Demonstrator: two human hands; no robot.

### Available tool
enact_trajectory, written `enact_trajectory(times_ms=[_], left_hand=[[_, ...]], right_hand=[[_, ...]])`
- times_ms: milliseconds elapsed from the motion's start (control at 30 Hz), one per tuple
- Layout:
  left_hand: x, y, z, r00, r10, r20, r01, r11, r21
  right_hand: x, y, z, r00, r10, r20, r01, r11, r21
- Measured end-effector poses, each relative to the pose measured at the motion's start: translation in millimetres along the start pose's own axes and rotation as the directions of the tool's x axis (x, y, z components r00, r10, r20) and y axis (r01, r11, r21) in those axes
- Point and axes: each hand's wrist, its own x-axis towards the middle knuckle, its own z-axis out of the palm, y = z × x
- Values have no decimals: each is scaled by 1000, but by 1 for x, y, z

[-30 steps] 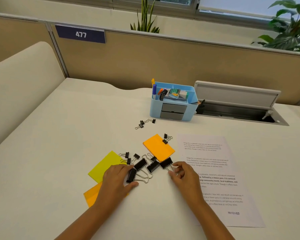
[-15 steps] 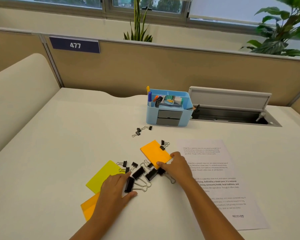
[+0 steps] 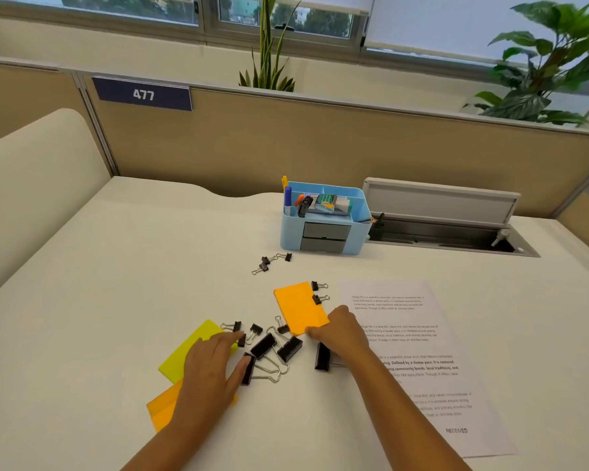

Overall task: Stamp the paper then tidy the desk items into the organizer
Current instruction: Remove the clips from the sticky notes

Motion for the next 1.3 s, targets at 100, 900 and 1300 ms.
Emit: enact_trajectory(times_ms=[100, 900, 1300], left_hand=[[10, 0, -6, 999, -36, -32, 38, 998, 46], [-6, -34, -46, 783, -550, 292, 380, 793, 475], [-3, -32, -54, 813, -503, 295, 397, 848, 352]], right_hand=[[2, 1, 1, 1000, 7, 29, -7, 1000, 25], [-1, 31, -9, 999, -7, 44, -19, 826, 564], [-30, 32, -12, 903, -366, -227, 430, 789, 438]])
